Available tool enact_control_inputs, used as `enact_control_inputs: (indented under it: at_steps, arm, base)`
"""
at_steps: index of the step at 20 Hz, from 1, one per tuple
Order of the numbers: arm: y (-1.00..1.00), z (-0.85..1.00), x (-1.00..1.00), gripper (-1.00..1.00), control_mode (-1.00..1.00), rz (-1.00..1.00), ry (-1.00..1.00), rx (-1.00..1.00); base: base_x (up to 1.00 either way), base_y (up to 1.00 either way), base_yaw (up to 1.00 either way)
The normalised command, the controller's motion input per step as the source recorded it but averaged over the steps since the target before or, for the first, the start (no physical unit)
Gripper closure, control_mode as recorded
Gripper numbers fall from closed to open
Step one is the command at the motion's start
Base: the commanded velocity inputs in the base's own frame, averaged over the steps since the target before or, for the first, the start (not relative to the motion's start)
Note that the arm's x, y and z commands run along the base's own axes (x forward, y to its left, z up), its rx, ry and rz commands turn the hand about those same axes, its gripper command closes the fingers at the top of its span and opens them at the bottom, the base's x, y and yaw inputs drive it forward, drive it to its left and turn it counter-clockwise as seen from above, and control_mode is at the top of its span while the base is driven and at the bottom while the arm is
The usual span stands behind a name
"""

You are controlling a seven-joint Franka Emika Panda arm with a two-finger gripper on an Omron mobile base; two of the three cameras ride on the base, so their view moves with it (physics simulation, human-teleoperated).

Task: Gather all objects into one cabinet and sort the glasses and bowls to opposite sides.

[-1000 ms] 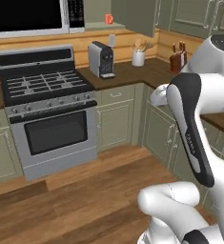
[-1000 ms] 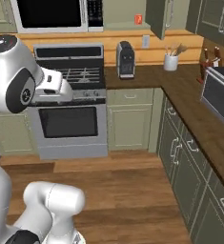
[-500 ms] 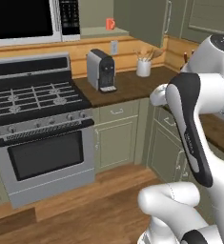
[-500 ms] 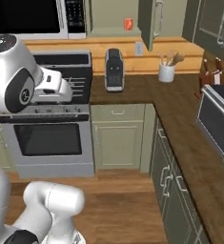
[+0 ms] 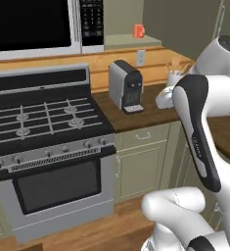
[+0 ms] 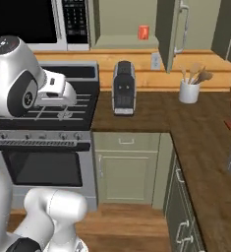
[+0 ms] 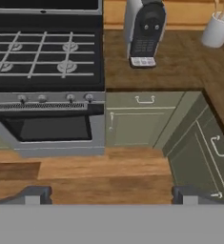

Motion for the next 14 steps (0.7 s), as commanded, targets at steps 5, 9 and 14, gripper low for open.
enact_control_inputs:
  at_steps: [5, 9, 14]
  arm:
    - [0.0, 0.0, 0.0, -1.0, 1.0, 0.0, 0.0, 0.0]
    - [0.0, 0.0, 0.0, -1.0, 1.0, 0.0, 0.0, 0.0]
    - [0.0, 0.0, 0.0, -1.0, 1.0, 0.0, 0.0, 0.0]
  base:
    - [1.0, -0.34, 0.11]
    - [0.9, -0.57, 0.05]
    - [0.79, -0.31, 0.0]
